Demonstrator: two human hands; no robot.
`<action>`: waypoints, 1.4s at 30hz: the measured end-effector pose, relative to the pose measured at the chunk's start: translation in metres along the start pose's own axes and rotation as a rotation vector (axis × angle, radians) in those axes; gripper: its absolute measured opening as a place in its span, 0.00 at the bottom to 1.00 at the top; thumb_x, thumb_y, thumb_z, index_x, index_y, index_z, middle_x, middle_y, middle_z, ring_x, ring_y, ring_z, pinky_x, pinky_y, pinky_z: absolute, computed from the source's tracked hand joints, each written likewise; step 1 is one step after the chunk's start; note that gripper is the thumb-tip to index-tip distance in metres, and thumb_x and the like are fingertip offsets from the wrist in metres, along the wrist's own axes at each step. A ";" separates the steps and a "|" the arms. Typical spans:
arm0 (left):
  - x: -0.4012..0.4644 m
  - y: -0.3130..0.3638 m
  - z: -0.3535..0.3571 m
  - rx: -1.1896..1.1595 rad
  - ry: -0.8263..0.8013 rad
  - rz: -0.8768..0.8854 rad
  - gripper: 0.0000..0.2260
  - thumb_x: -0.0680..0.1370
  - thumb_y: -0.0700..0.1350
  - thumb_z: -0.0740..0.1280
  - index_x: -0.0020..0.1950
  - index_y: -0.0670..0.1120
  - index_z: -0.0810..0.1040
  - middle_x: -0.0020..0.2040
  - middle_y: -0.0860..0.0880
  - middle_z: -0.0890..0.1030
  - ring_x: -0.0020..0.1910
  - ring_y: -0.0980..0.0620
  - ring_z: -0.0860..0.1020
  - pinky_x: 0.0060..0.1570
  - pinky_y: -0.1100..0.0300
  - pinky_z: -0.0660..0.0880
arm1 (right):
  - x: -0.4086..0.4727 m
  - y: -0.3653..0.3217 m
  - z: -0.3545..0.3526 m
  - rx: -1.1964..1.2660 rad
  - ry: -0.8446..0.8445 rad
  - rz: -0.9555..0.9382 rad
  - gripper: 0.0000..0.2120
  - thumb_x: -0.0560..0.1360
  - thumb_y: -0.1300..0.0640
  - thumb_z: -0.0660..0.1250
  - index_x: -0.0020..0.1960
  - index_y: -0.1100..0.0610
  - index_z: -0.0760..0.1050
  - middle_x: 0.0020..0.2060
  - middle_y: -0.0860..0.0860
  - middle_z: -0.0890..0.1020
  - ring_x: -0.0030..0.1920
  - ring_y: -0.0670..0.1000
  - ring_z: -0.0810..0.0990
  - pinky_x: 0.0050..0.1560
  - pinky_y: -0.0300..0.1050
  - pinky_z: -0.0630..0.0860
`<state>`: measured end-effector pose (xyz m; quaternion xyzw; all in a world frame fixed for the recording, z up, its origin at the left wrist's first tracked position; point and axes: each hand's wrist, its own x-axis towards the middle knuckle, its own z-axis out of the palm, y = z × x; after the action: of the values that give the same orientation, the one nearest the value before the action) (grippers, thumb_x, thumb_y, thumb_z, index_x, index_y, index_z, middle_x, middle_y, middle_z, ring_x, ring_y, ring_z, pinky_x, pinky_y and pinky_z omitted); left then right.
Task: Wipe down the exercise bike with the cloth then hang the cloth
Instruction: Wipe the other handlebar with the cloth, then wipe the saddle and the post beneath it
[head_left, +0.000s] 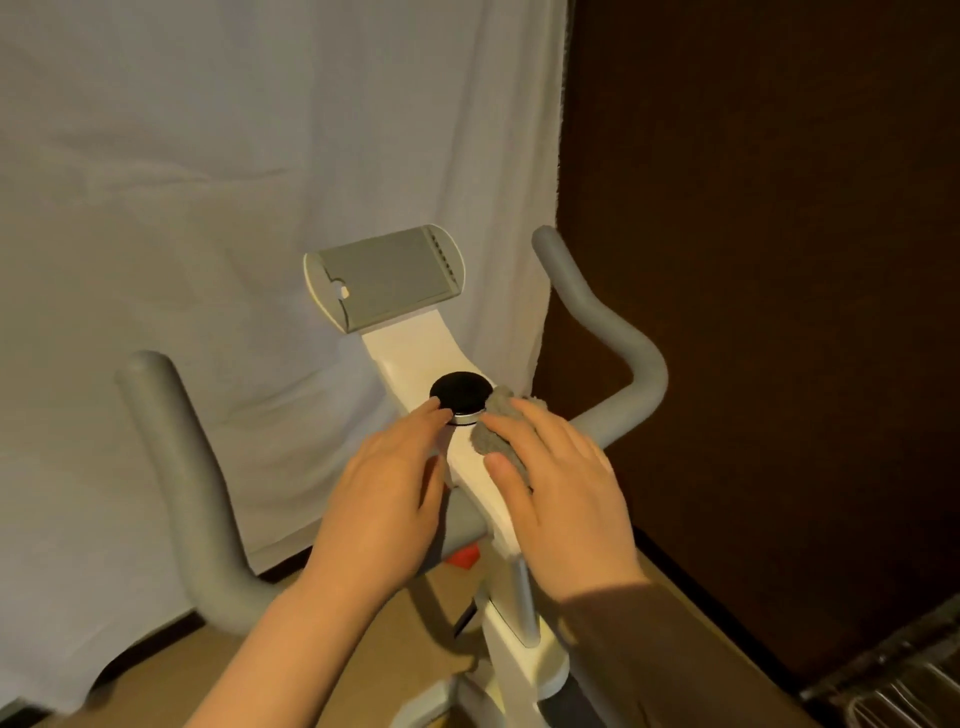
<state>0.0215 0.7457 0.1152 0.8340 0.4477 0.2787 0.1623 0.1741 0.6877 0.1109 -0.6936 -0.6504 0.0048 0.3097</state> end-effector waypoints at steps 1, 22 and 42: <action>-0.003 0.000 -0.001 0.001 -0.012 -0.007 0.20 0.81 0.44 0.60 0.73 0.54 0.67 0.75 0.55 0.66 0.70 0.54 0.68 0.64 0.65 0.61 | -0.001 0.000 -0.004 0.024 -0.020 0.010 0.19 0.82 0.45 0.53 0.70 0.44 0.69 0.71 0.43 0.70 0.71 0.44 0.65 0.68 0.36 0.53; -0.105 -0.042 -0.084 -0.550 -0.063 0.068 0.14 0.72 0.57 0.69 0.56 0.65 0.75 0.54 0.66 0.78 0.56 0.70 0.74 0.52 0.76 0.69 | -0.084 -0.129 0.001 0.628 0.167 0.261 0.13 0.70 0.61 0.75 0.52 0.48 0.84 0.54 0.40 0.83 0.58 0.36 0.78 0.63 0.38 0.74; -0.249 -0.050 -0.083 -0.375 -0.274 0.251 0.07 0.76 0.48 0.70 0.53 0.54 0.84 0.45 0.59 0.79 0.47 0.63 0.75 0.45 0.68 0.70 | -0.265 -0.173 0.005 0.341 0.179 0.383 0.19 0.73 0.59 0.72 0.59 0.41 0.76 0.59 0.35 0.76 0.62 0.35 0.72 0.60 0.33 0.69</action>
<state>-0.1725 0.5665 0.0752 0.8682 0.2552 0.2595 0.3373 -0.0243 0.4435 0.0769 -0.7396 -0.4670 0.1113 0.4717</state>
